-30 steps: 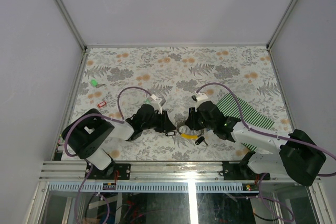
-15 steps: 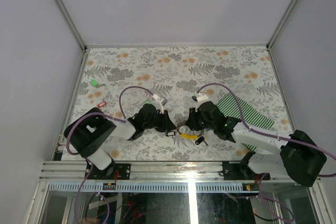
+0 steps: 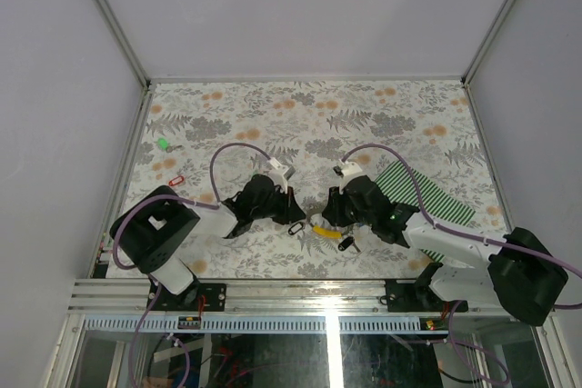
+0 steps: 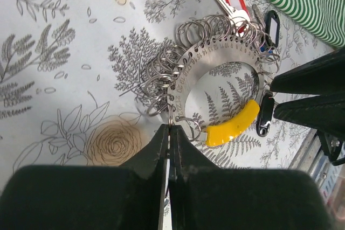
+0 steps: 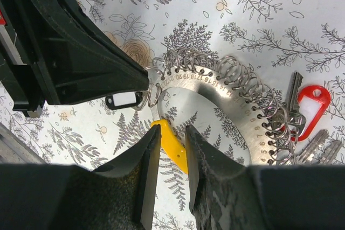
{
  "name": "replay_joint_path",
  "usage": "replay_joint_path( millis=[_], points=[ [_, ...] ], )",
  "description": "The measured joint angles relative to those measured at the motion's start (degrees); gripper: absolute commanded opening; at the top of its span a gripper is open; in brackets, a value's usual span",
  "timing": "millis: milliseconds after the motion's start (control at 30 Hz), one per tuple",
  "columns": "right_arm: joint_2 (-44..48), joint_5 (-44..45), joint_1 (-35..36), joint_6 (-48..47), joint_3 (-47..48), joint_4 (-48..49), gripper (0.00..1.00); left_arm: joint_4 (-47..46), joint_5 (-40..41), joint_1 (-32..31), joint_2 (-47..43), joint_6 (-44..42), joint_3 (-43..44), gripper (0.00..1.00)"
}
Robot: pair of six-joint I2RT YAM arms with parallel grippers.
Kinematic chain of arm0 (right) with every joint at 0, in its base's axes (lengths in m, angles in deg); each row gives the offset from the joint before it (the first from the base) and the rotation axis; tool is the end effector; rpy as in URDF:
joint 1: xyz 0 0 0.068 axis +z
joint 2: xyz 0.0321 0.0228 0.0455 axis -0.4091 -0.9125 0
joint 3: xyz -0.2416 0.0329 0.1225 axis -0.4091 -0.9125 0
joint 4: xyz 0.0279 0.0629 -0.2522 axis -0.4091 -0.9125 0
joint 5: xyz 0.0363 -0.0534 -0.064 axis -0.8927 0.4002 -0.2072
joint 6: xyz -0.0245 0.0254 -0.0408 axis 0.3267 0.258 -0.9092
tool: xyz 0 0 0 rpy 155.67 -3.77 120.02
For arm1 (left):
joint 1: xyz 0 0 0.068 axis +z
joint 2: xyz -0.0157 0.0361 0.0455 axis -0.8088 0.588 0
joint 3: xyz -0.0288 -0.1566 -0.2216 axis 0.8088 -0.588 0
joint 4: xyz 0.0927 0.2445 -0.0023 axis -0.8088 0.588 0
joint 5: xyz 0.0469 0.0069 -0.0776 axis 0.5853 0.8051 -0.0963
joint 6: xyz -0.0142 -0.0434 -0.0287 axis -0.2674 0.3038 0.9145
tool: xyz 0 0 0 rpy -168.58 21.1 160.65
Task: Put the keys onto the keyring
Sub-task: Pick up the keyring from the center of the board.
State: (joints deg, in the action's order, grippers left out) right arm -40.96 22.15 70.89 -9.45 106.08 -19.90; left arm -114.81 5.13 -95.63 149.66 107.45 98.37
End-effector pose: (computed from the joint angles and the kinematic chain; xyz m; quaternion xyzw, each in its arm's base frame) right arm 0.1677 0.1779 0.1936 -0.1297 0.8684 0.2924 0.3788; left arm 0.2015 -0.1939 0.1218 0.1573 0.8527 -0.3942 0.3046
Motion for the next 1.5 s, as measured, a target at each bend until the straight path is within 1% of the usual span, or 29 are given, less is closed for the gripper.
replay_joint_path(
  millis=[167, 400, 500, 633, 833, 933, 1133, 1333, 1500],
  points=[
    [1.27, 0.22, 0.00, -0.31, -0.13, -0.50, 0.31, 3.98, -0.90, -0.22, -1.07, -5.27, 2.78, 0.00],
    [5.68, 2.58, 0.00, -1.84, -0.92, -0.87, 0.32, 9.14, -1.36, -1.05, -5.68, -12.57, 4.26, 0.00],
    [9.29, 3.26, 0.00, -3.19, -2.25, -0.46, 0.36, 10.25, -1.31, -1.07, -7.10, -14.19, 5.03, 0.00],
    [15.80, 3.08, 0.00, -6.29, -5.90, 1.57, 0.45, 9.38, -1.88, -1.16, -9.84, -16.41, 4.76, 0.00],
    [25.07, 1.55, 0.00, -12.17, -9.33, 3.87, 0.52, 5.88, -4.04, -3.26, -18.14, -24.74, 0.31, 0.00],
    [28.22, -2.49, 0.00, -16.20, -9.14, 3.50, 0.53, 6.23, -6.58, -3.72, -21.57, -29.64, -0.02, 0.00],
    [29.83, -15.61, 0.00, -23.45, -5.57, -0.22, 0.51, 11.17, -12.98, -3.74, -27.12, -38.58, 2.16, 0.00],
    [29.99, -26.25, 0.00, -25.92, -0.33, -1.31, 0.49, 19.02, -18.86, -3.74, -30.62, -45.35, 6.67, 0.00],
    [29.70, -31.17, 0.00, -27.78, 3.67, -2.47, 0.46, 25.38, -22.95, -3.74, -32.57, -48.96, 10.03, 0.00]
  ],
)
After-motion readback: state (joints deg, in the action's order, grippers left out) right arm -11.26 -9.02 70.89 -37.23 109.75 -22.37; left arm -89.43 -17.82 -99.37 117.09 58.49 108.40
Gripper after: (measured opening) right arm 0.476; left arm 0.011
